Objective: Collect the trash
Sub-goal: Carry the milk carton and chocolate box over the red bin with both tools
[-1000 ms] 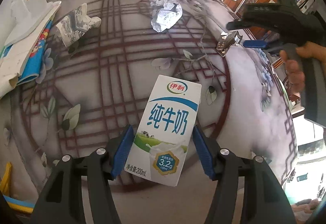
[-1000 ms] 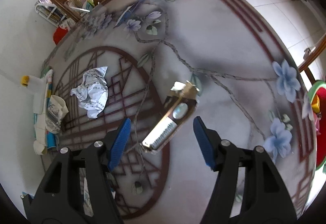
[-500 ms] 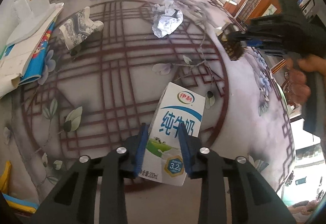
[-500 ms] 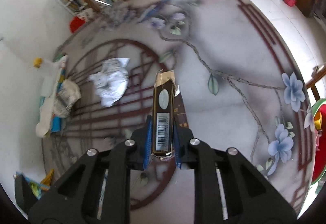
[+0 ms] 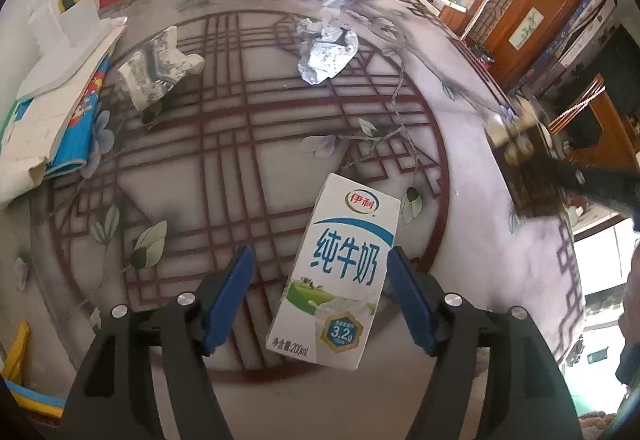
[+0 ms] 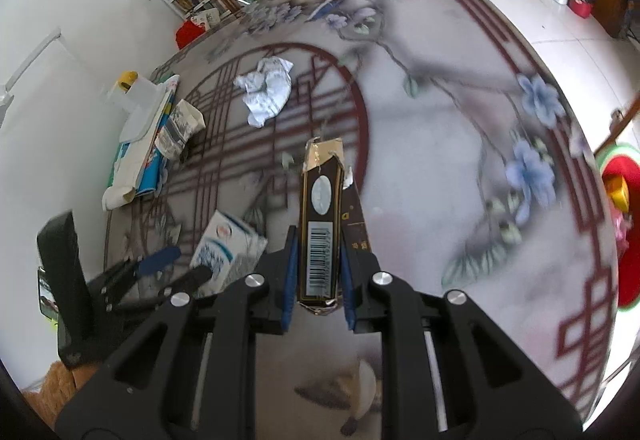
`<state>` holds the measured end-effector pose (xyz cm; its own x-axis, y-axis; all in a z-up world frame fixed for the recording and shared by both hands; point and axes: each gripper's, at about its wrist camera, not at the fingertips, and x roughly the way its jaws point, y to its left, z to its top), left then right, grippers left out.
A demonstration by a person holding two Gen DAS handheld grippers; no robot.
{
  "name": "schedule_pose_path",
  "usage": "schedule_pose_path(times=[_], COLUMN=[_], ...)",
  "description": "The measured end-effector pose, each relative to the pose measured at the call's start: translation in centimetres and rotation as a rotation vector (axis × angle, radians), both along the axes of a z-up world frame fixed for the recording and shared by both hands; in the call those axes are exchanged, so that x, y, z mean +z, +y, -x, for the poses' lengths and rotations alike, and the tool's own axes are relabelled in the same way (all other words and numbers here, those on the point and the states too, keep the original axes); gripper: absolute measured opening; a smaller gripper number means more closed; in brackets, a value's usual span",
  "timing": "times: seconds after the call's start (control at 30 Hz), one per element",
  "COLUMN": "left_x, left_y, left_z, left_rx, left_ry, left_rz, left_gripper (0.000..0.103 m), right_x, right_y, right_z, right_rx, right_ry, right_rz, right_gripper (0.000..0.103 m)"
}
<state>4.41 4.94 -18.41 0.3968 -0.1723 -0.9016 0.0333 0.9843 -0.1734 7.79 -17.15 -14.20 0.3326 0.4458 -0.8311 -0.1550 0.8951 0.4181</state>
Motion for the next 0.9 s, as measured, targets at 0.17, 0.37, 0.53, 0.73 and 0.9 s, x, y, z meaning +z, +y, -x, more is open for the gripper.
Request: schedule_pose_path(times=[0.17,0.37,0.53,0.73,0.9], left_x=[-1.4,-1.8,0.1,3.1,4.9], left_y=[-1.5,-2.1,-1.9,-2.4,-3.9], left_z=[-0.5,0.1,0.6,1.0,1.1], left_rx=[-0.046,-0.053,-0.024,0.005,-0.007], left_ry=[0.035,0.043,-0.020,-0.094,-0.130], left_rz=[-0.051,-0.061,-0.034,0.012,0.047], left_gripper=[0.066,0.055,0.054,0.054,0.054], right_x=[-0.9,-0.7,0.1,0.9,1.1], right_y=[-1.3,-3.8,-4.9,-5.6,-6.4], right_z=[2.4,3.5,3.7,3.9,4.0], right_rx=[-0.045,-0.114,-0.135,-0.136,-0.143], right_ry=[0.015,0.007,-0.019,-0.041,-0.047], right_rz=[-0.004,-0.021,-0.024,-0.028,-0.038], right_gripper=[0.019,0.019,0.019,0.019,0.019])
